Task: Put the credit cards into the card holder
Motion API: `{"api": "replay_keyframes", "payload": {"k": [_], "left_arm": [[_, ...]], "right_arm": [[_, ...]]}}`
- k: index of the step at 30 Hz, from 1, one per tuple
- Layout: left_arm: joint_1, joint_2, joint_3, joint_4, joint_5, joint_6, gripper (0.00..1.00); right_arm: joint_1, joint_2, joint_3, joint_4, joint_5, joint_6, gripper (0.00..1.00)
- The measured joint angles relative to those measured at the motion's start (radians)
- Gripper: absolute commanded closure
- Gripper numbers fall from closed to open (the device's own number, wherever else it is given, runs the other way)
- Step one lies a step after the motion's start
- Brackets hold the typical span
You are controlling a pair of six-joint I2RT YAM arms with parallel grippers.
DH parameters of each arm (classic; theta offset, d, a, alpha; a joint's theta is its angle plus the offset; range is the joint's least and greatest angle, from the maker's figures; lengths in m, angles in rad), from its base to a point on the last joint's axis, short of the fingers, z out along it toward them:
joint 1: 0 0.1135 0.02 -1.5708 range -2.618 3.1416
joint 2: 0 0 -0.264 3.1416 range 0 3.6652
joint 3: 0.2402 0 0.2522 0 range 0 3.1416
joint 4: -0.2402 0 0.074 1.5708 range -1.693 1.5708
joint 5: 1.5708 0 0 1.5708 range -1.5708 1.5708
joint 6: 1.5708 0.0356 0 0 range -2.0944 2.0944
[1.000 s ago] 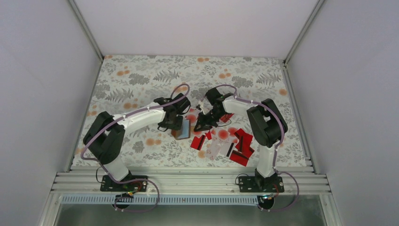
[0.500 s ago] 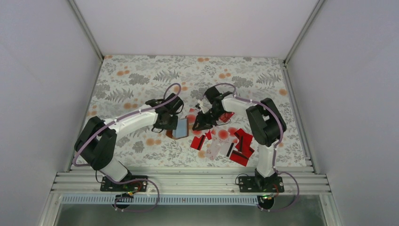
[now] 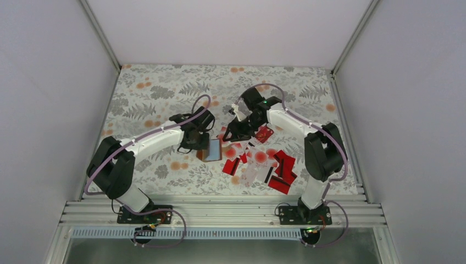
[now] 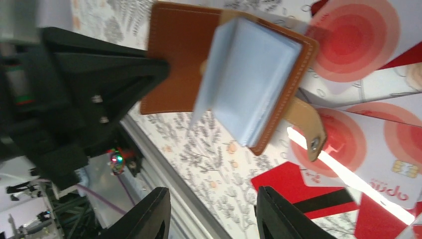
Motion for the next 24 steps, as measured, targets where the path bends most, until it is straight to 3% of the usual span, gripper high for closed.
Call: {"api": "replay_keyframes", "payload": {"k": [6,12,24], "left_arm": [[0.001,-0.002,0.000,0.010,0.026,-0.001,0.98],[0.002,-0.018,-0.018,0.034,0.063,-0.004,0.98],[0.002,-0.047,-0.047,0.054,0.097,-0.005,0.98]], "right_arm": [[0.004,-0.032,-0.029,0.071,-0.061,0.075,0.77],[0.047,0.037,-0.045,0.144,-0.065,0.148,0.91],[0.092,0.197,-0.032,0.206,-0.066,0.185,0.95]]}}
